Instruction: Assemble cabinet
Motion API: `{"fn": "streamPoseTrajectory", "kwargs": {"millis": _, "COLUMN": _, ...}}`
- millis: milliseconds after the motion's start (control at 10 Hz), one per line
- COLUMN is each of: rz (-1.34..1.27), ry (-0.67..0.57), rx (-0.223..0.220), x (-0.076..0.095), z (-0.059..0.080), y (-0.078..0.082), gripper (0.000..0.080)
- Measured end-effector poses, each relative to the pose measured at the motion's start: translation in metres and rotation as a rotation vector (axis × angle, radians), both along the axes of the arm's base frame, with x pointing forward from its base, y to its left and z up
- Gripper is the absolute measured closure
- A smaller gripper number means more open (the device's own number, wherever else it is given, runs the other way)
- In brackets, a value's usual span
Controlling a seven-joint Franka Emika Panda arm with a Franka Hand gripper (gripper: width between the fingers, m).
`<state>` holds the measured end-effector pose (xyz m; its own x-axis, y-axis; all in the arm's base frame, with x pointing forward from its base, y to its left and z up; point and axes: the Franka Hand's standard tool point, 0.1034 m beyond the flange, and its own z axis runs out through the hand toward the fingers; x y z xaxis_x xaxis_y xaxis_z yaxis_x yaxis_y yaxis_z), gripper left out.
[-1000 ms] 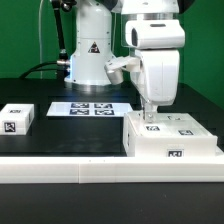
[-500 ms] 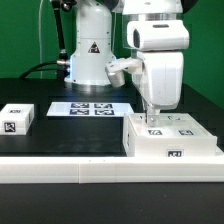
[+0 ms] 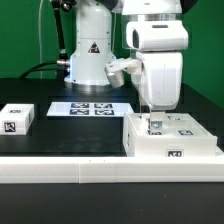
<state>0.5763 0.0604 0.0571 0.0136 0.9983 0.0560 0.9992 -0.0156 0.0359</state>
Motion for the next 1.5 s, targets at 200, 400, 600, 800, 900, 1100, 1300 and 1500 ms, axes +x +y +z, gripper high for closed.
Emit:
{"fn": "streamPoseTrajectory", "kwargs": {"millis": 200, "rz": 0.000, "ry": 0.000, "rx": 0.000, "x": 0.0000, "z": 0.0000, "y": -0.0002, "gripper": 0.0010}}
{"fn": "streamPoseTrajectory", "kwargs": {"millis": 400, "rz": 0.000, "ry": 0.000, "rx": 0.000, "x": 0.0000, "z": 0.0000, "y": -0.0003, "gripper": 0.0003}}
{"fn": "streamPoseTrajectory", "kwargs": {"millis": 600, "rz": -0.001, "ry": 0.000, "rx": 0.000, "x": 0.0000, "z": 0.0000, "y": -0.0004, "gripper": 0.0002}}
{"fn": "streamPoseTrajectory", "kwargs": {"millis": 800, "rz": -0.001, "ry": 0.000, "rx": 0.000, "x": 0.0000, "z": -0.0001, "y": -0.0005, "gripper": 0.0002}}
{"fn": "streamPoseTrajectory", "kwargs": {"millis": 900, "rz": -0.001, "ry": 0.000, "rx": 0.000, "x": 0.0000, "z": -0.0001, "y": -0.0005, "gripper": 0.0002}}
{"fn": "streamPoseTrajectory", "kwargs": {"millis": 1100, "rz": -0.001, "ry": 0.000, "rx": 0.000, "x": 0.0000, "z": -0.0001, "y": -0.0006, "gripper": 0.0002}}
{"fn": "streamPoseTrajectory", "kwargs": {"millis": 1300, "rz": -0.001, "ry": 0.000, "rx": 0.000, "x": 0.0000, "z": -0.0001, "y": -0.0006, "gripper": 0.0002}}
{"fn": "streamPoseTrajectory", "kwargs": {"millis": 1500, "rz": 0.001, "ry": -0.002, "rx": -0.002, "x": 0.0001, "z": 0.0011, "y": -0.0029, "gripper": 0.0002}}
